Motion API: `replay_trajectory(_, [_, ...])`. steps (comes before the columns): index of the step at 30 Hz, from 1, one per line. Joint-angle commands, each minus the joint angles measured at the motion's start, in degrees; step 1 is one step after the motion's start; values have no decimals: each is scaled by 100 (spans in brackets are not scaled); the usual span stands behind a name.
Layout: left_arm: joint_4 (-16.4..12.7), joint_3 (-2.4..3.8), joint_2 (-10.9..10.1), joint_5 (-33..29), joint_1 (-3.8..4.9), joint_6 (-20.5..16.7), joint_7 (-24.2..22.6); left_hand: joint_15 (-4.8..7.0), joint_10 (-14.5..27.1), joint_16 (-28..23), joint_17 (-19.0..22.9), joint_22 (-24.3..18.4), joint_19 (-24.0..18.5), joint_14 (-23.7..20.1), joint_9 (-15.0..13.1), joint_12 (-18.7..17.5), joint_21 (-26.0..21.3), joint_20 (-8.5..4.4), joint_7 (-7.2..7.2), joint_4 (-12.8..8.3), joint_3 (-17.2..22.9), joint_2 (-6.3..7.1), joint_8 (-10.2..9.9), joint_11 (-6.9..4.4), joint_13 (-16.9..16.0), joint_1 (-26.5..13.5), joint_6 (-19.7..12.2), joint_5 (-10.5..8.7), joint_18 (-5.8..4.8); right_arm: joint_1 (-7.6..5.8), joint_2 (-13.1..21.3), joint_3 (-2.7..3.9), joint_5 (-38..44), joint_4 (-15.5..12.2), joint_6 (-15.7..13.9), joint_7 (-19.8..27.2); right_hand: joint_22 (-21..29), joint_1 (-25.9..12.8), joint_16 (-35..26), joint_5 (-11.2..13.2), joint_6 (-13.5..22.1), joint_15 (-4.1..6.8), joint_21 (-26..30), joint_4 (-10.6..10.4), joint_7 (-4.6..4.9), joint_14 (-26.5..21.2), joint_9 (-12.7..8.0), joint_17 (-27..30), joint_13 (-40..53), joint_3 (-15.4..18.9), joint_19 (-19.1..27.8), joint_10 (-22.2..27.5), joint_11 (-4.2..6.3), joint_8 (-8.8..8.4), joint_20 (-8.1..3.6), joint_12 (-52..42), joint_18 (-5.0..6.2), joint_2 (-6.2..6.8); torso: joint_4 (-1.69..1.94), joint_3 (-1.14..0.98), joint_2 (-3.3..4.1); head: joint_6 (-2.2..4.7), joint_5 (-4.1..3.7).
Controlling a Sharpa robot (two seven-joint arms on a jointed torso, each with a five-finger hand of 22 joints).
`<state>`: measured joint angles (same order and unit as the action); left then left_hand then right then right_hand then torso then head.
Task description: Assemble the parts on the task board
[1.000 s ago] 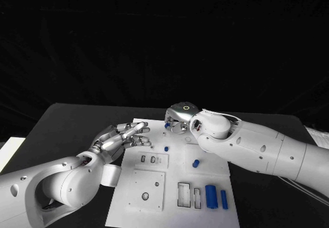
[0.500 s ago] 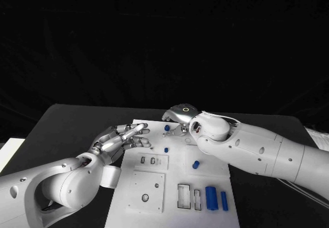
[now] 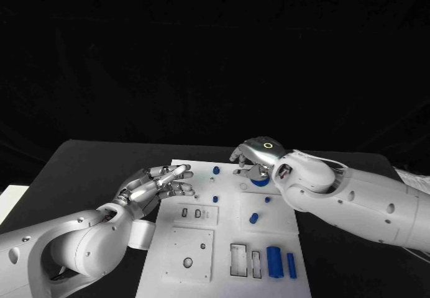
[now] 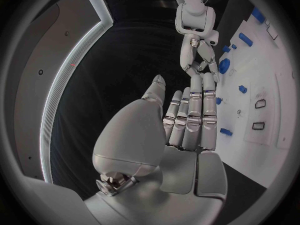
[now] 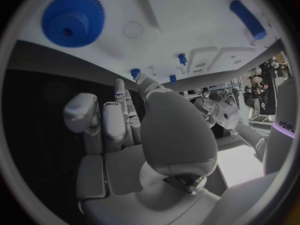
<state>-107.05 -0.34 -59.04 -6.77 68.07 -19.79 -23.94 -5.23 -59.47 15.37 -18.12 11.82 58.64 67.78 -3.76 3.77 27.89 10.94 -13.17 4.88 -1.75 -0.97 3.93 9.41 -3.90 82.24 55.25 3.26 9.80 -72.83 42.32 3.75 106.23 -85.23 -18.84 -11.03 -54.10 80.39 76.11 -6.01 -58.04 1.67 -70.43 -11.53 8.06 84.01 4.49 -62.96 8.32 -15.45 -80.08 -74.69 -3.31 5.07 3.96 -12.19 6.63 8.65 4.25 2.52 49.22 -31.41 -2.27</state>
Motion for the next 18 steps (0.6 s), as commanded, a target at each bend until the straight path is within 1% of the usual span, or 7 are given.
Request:
replay_trajectory(1, [-24, 4, -12, -3, 8, 34, -10, -11, 40, -24, -8, 6, -40, -38, 5, -19, 29, 6, 9, -30, -1, 4, -30, 4, 8, 70, -31, 3, 49, -15, 282, 40, -683, -244, -208, -99, -138, -76, 142, -145, 1, 60, -92, 2, -47, 276, -4, -229, 194, 28, -57, -380, 96, 0, -43, -253, -50, 154, -57, -9, -3, 12, 1])
replay_trajectory(3, [-23, 4, -19, -3, 8, 36, -8, -11, 43, -24, -11, 7, -42, -39, 5, -17, 31, 7, 9, -38, 5, -1, -29, 4, 7, 77, -33, 5, 49, -37, 496, 65, -1035, -354, -66, -122, -332, -149, 296, -308, 76, 98, -219, -13, -81, 301, -22, -481, 526, 139, -121, -589, 141, -29, -88, -607, -86, 256, -74, -10, -8, 14, 1])
replay_trajectory(5, [-22, 4, -21, -3, 8, 39, -6, -11, 43, -24, -11, 7, -42, -39, 5, -17, 31, 7, 9, -38, 5, -1, -29, 4, 7, 77, -33, 5, 49, -53, 664, 80, -1304, -424, 101, -146, -478, -186, 418, -604, 192, 101, -317, -11, -97, 315, -35, -678, 1480, 283, -164, -637, 147, -53, -121, -1509, -108, 318, -89, -8, -11, 17, 2])
replay_trajectory(7, [-14, 3, -17, -3, 8, 44, -6, -11, 44, -25, -14, 8, -44, -41, 4, -15, 33, 7, 11, -45, 11, -6, -27, 4, 6, 82, -34, 6, 50, -62, 783, 89, -1474, -456, 263, -170, -646, -196, 576, -846, 282, 71, -436, -40, -109, 319, -12, -932, 3301, 501, -188, -273, 125, 15, -85, -3120, -156, 296, -104, -8, -10, 11, 4])
replay_trajectory(9, [-2, 3, -12, -3, 8, 49, -4, -11, 44, -25, -14, 8, -44, -41, 4, -15, 33, 7, 11, -45, 11, -6, -27, 4, 6, 82, -34, 6, 50, -66, 861, 94, -1579, -462, 414, -198, -780, -137, 697, -1058, 421, 29, -523, -95, -75, 340, -17, -1163, 4487, 561, -196, -185, 58, 51, -73, -4191, -145, 201, -112, -15, -9, 3, 3])
replay_trajectory(13, [23, 3, -1, -3, 8, 58, 1, -10, 44, -25, -17, 9, -45, -41, 3, -13, 36, 7, 12, -51, 16, -12, -25, 3, 5, 88, -34, 8, 50, -61, 923, 99, -1682, -414, 623, -256, -976, -2, 830, -1379, 575, 21, -644, -78, 13, 379, -27, -1440, 5469, 567, -234, -319, 57, 79, -27, -5088, -186, 245, -113, -18, -3, -8, 14])
replay_trajectory(18, [35, 2, 11, -3, 7, 67, 2, -9, 43, -24, -20, 10, -47, -41, 2, -11, 39, 7, 13, -57, 22, -18, -23, 2, 4, 92, -33, 9, 51, -45, 898, 101, -1700, -305, 744, -274, -1063, 36, 880, -1443, 621, 0, -702, -87, 25, 391, -22, -1545, 5939, 555, -244, -407, 36, 136, -7, -5514, -196, 244, -100, -9, -6, -15, -13])
